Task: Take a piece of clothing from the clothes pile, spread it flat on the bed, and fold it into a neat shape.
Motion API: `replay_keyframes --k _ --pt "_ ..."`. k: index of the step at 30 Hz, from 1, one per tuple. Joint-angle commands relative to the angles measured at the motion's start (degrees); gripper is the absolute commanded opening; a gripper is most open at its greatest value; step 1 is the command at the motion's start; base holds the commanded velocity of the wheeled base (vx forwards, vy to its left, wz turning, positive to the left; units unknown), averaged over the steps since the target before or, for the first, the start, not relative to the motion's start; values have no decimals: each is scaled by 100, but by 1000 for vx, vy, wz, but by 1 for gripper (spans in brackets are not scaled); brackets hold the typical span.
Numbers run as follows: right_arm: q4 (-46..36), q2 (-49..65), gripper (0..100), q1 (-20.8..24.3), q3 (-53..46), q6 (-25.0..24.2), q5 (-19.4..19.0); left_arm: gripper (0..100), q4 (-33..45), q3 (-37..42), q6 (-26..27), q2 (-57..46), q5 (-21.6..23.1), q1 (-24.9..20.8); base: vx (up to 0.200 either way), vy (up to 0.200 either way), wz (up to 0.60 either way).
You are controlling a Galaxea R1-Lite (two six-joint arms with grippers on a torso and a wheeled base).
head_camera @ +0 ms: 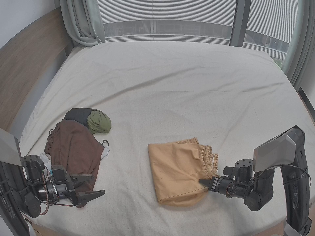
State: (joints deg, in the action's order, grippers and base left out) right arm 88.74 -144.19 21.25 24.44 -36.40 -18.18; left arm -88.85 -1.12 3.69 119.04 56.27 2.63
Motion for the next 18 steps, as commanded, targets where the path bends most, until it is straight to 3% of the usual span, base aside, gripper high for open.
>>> replay_keyframes --k 1,10,18 --pt "3 814 0 283 -300 -7 -37 100 -1 -20 -9 -13 24 18 0 0 0" --pt "-5 1271 0 398 -388 -7 -72 100 -1 -46 -9 -21 86 88 0 0 0" --pt "-23 2035 0 415 -467 10 -353 100 -10 -37 0 -21 103 88 0 0 0"
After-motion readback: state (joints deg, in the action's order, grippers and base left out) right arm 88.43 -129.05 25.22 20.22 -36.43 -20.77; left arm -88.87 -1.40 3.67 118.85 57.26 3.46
